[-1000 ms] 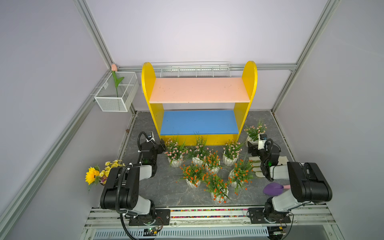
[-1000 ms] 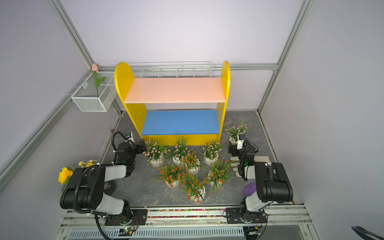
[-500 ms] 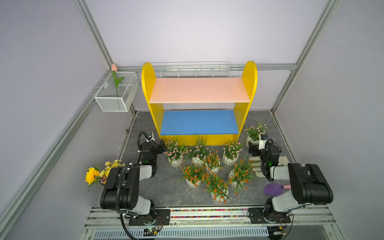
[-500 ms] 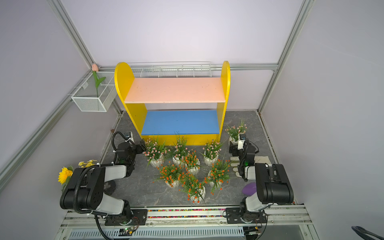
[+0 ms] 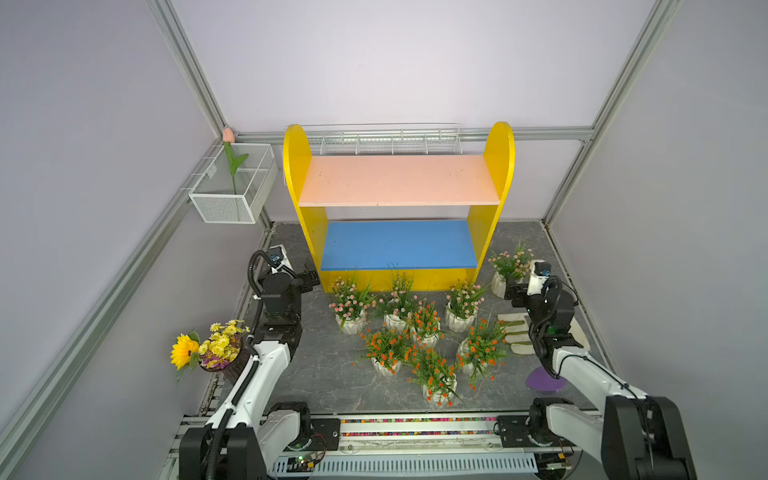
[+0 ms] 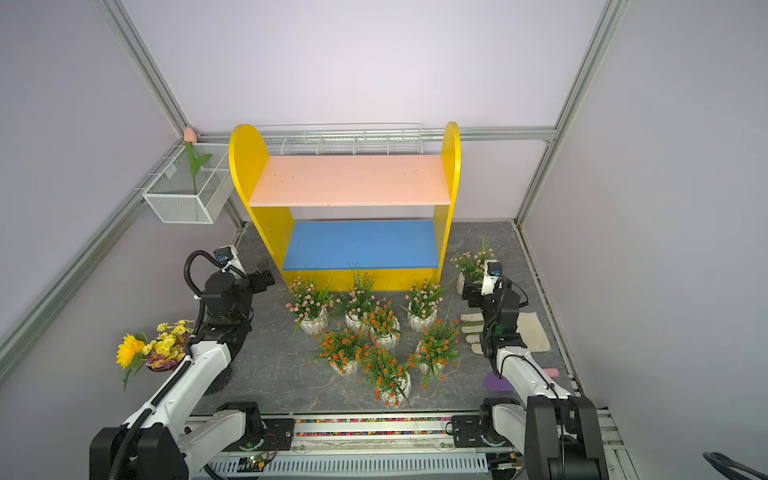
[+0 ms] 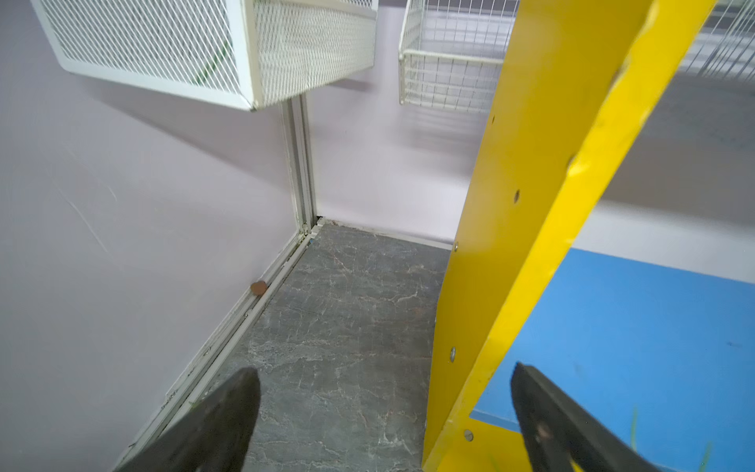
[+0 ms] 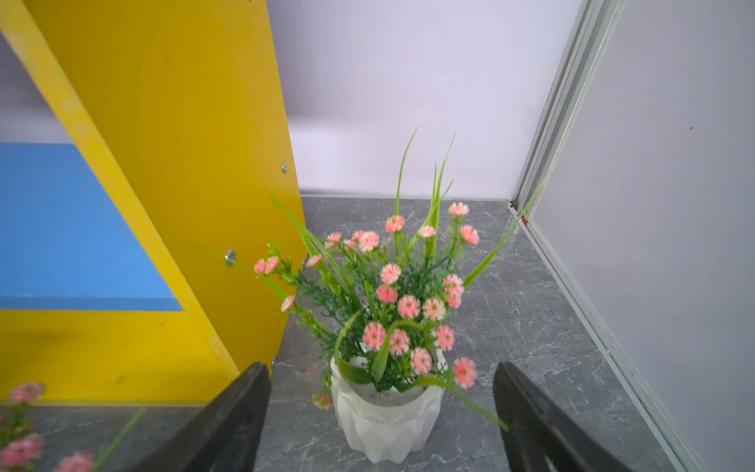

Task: Place the baby's breath potted plants on the rack by color
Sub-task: Pick up the baby's breath potted plant from the center of the board.

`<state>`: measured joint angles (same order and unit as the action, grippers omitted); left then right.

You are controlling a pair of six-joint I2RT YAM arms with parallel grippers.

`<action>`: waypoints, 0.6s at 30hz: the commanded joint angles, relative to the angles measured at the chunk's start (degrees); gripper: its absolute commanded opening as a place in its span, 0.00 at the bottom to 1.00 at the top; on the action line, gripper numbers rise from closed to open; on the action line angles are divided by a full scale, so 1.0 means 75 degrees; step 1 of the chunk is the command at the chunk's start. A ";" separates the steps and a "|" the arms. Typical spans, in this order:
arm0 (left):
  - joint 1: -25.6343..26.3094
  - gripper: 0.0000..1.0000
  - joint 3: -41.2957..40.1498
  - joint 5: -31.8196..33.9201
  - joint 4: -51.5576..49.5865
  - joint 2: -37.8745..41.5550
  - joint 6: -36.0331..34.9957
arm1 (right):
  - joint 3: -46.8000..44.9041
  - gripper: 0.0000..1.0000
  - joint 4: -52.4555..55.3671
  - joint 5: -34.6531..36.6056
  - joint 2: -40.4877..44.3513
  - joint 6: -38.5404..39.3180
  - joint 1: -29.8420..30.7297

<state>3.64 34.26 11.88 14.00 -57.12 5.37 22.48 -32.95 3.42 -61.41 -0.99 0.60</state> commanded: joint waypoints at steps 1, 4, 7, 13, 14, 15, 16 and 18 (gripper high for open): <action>0.0166 0.99 -0.0010 0.0030 -0.1186 0.0552 0.0361 | 0.0733 0.88 0.2011 0.0531 0.0580 -0.0897 0.0117; 0.0276 0.99 -0.0162 -0.0154 -0.1355 0.1214 0.0643 | 0.1270 0.88 0.3440 0.0669 0.0979 -0.1483 0.0241; 0.0297 0.99 0.0145 -0.1218 -0.1918 0.1528 0.0483 | 0.1663 0.89 0.4729 0.0149 0.1428 -0.1855 0.0298; 0.0476 0.99 0.0889 -0.2743 -0.2850 0.1815 0.0678 | 0.2786 0.99 0.8627 0.0559 0.2022 -0.2913 0.0454; 0.0476 0.99 0.0881 -0.3109 -0.2720 0.2053 0.0698 | 0.2882 0.99 0.9172 0.0483 0.2120 -0.3062 0.0453; 0.0476 0.99 0.0881 -0.3428 -0.2588 0.2166 0.0707 | 0.2946 0.97 0.9676 0.0378 0.2224 -0.3225 0.0451; 0.0476 0.99 0.0881 -0.3484 -0.2499 0.2242 0.0786 | 0.2956 0.96 1.0015 0.0245 0.2327 -0.3353 0.0460; 0.0476 0.99 0.1024 -0.3403 -0.2578 0.2285 0.0980 | 0.2902 0.93 1.0788 0.0055 0.2583 -0.3664 0.0461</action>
<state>7.14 39.66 -8.67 -3.90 -40.86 10.22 43.94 31.14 5.72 -44.01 -22.17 3.66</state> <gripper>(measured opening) 0.987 0.938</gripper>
